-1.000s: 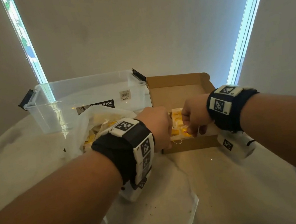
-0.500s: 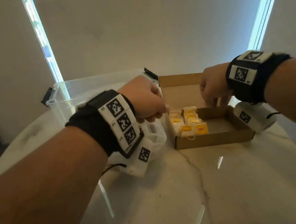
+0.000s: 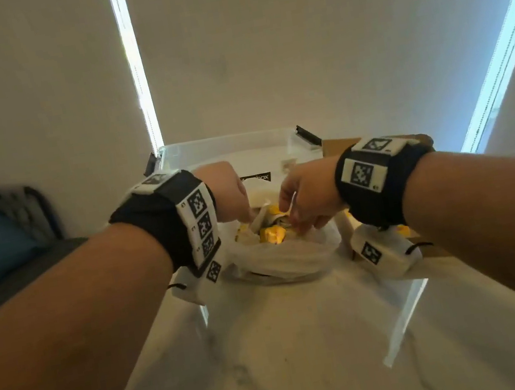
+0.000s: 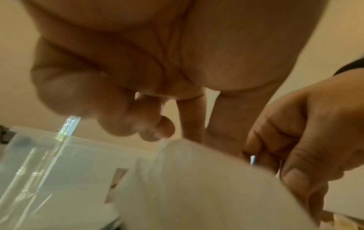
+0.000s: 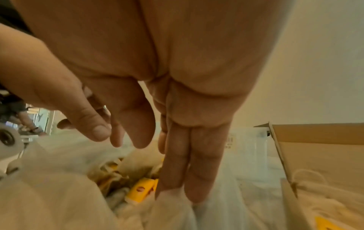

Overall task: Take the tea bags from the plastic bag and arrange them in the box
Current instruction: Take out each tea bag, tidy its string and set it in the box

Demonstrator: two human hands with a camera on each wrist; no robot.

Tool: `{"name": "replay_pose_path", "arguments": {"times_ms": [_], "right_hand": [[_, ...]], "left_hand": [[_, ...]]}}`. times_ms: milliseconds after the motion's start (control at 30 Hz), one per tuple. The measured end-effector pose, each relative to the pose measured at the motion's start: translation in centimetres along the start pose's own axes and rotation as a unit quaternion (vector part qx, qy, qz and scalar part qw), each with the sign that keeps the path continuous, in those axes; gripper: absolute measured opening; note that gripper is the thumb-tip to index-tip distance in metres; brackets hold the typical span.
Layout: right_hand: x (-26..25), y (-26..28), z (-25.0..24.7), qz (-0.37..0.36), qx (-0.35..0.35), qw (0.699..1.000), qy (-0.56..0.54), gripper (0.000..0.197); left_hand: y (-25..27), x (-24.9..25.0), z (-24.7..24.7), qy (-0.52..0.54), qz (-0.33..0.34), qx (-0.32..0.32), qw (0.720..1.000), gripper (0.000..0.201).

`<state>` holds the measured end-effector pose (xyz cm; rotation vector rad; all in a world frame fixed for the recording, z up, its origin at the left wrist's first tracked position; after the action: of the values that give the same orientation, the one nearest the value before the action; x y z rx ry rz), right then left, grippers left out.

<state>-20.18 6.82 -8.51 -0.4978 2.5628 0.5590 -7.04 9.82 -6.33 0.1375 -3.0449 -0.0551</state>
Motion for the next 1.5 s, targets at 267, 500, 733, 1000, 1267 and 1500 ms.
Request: {"name": "replay_pose_path", "arguments": {"times_ms": [267,500,733,1000,1267,1500], "right_hand": [[1.3,-1.9,0.0,0.086,0.015,0.994,0.071,0.029],[3.0,-2.2,-0.4,0.101,0.025,0.972,0.209,0.058],[2.9,-2.0,1.6,0.071,0.025,0.964,0.257,0.077],[2.1,-0.9,0.6,0.066,0.028,0.986,0.148,0.063],[-2.8,-1.9,2.0,0.0,0.062,0.995,0.081,0.051],[-3.7,-4.3,4.5,-0.029,0.053,0.964,0.258,0.057]], "left_hand": [[0.1,-0.6,1.7,-0.023,0.009,-0.04,0.999,0.045],[0.8,-0.9,3.5,-0.021,0.056,-0.087,0.994,0.087],[0.6,-1.1,5.5,-0.021,0.058,-0.116,0.991,0.102],[-0.2,-1.6,5.8,-0.012,0.045,-0.112,0.993,0.1],[-0.4,-1.6,5.2,0.076,0.034,-0.096,0.992,0.089],[-0.2,-1.4,5.3,0.061,0.03,-0.111,0.991,0.073]]}}
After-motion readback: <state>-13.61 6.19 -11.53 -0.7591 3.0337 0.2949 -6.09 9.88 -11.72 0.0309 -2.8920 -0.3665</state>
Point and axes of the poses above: each hand's wrist, its own y-axis away from the middle knuckle, its own z-axis out of the palm, x = y × z, the point moved 8 cm from there along -y, towards the middle knuckle, and after that the axes turned 12 degrees about -y, right-handed, at the moved point
